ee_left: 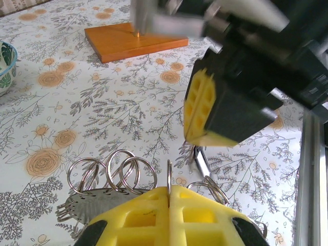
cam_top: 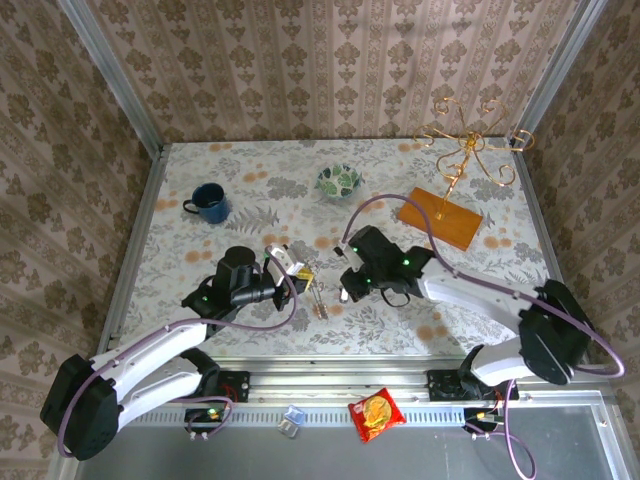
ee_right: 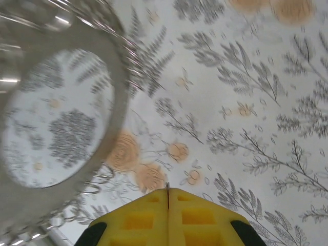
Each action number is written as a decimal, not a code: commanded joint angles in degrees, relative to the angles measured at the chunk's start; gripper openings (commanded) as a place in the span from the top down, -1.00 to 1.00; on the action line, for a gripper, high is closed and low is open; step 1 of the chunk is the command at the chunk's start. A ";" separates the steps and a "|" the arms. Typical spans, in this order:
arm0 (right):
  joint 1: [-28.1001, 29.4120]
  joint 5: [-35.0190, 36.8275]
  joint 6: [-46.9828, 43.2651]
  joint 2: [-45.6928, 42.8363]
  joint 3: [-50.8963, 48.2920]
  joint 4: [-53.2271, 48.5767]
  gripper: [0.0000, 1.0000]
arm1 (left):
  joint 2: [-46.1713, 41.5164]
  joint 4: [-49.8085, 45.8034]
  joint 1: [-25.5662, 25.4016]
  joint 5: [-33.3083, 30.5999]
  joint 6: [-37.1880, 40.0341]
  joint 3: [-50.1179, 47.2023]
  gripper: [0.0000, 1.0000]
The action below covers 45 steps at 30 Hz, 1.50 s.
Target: Put the keys on the keyring
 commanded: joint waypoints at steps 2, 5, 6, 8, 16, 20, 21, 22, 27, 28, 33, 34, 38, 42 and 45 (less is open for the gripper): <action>-0.06 -7.14 -6.43 -4.90 -2.62 8.45 1.00 | -0.83 -0.03 -0.40 0.53 -2.51 2.83 1.00; -0.10 -10.04 -11.91 -6.81 -2.47 9.30 1.00 | -1.19 -3.30 -0.40 1.22 -3.33 4.10 1.00; -0.08 -9.98 -13.03 -7.35 -2.21 9.46 1.00 | -1.20 -3.94 -0.38 1.42 -3.93 4.40 1.00; 0.02 -10.00 -15.62 -8.30 -1.65 9.62 1.00 | -1.07 -4.10 -0.40 2.34 -5.41 4.52 1.00; 1.69 -3.97 -30.13 -7.22 2.40 7.02 1.00 | 0.40 -4.82 -0.48 3.65 -7.21 4.79 1.00; 2.02 -3.75 -34.84 -6.47 3.86 6.08 1.00 | 0.59 -3.83 -0.49 3.74 -7.95 5.00 1.00; 2.14 -3.91 -35.75 -6.25 4.11 5.97 1.00 | 0.75 -3.95 -0.44 3.74 -8.00 5.19 1.00; 2.24 -4.16 -36.54 -6.06 4.43 5.82 1.00 | 1.01 -4.11 -0.48 3.82 -8.01 5.39 1.00; 2.92 -4.83 -38.67 -4.24 6.15 4.47 1.00 | 1.73 -4.77 -0.48 3.94 -7.93 6.03 1.00; 3.05 -4.66 -39.14 -3.83 6.25 4.31 1.00 | 1.81 -4.77 -0.49 3.92 -7.81 6.03 1.00; 3.86 -3.35 -41.67 -2.77 6.45 3.93 1.00 | 1.90 -5.08 -0.48 4.07 -7.73 6.29 1.00; 3.93 -3.15 -41.92 -2.66 6.64 3.90 1.00 | 2.00 -5.19 -0.49 4.09 -7.69 6.38 1.00; 4.10 -3.42 -41.95 -2.11 6.73 3.98 1.00 | 2.02 -5.87 -0.49 3.88 -7.16 6.69 1.00; 4.27 -2.07 -41.25 -2.77 5.61 4.21 1.00 | 1.90 -5.79 -0.49 2.88 -6.37 6.62 1.00; 4.22 -3.41 -39.48 -3.22 5.07 4.46 1.00 | 2.13 -4.87 -0.53 2.52 -5.92 6.55 1.00</action>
